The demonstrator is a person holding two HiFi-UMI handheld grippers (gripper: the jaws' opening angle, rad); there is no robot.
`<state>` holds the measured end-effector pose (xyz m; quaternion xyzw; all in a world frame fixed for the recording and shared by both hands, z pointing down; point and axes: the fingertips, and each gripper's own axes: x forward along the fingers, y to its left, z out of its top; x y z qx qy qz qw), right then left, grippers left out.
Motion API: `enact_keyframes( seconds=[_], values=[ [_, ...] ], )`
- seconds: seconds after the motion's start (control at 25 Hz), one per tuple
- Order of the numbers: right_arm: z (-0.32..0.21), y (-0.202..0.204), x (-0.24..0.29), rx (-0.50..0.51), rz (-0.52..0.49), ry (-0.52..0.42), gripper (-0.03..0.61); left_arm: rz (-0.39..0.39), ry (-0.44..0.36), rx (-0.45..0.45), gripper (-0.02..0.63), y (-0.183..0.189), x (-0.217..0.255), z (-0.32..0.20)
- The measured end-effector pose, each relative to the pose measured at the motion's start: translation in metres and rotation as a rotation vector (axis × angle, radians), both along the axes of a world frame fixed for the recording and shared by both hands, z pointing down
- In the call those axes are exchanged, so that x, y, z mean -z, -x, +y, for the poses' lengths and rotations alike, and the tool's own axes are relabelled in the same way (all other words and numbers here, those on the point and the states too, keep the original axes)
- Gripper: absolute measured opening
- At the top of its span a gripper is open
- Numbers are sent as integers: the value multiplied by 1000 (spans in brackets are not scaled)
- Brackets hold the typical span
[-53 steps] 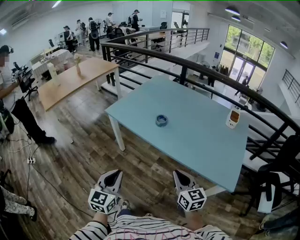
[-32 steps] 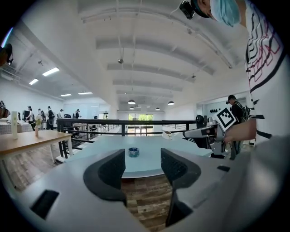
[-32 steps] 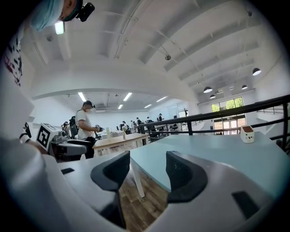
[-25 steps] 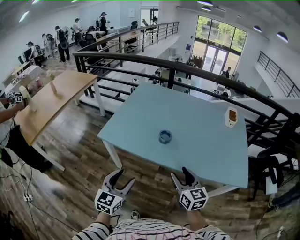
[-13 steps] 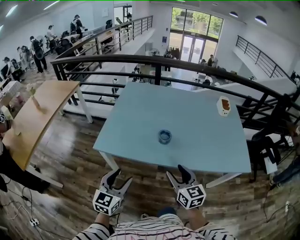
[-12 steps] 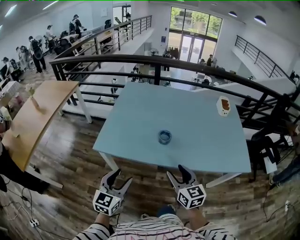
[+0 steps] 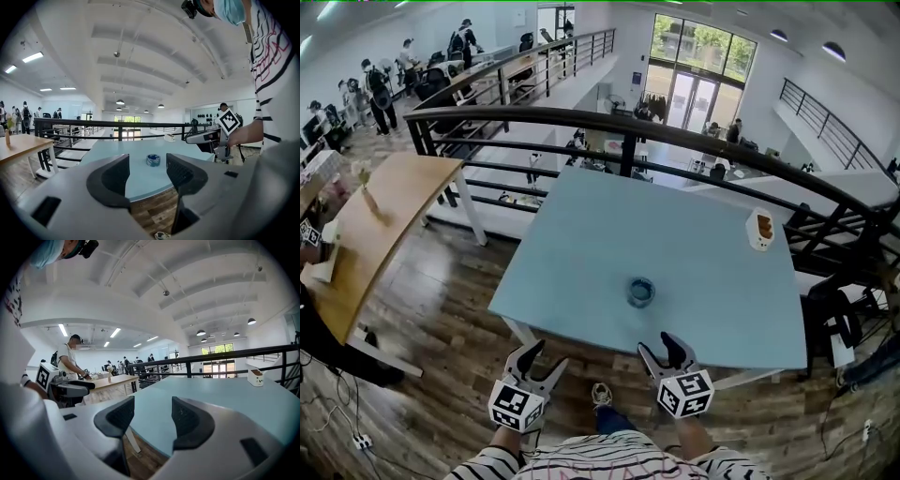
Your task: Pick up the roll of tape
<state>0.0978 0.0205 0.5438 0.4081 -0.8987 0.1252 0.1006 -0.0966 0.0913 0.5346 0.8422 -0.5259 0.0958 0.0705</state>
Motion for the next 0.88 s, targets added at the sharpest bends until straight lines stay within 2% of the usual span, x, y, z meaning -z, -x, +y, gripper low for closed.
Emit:
enact_keyframes(
  seconds=[0.44,0.76,0.88],
  values=[
    [-99,10,-17,61,29,34,244,-37,12,-2,225,-4,6,-103],
    [-153,16,-43,132,106,68,244,-59,14,-12,225,-10,3,-172],
    [-163,23,-58,164,162,87,244,-50,21,-1,225,-8,1,-187]
  ],
)
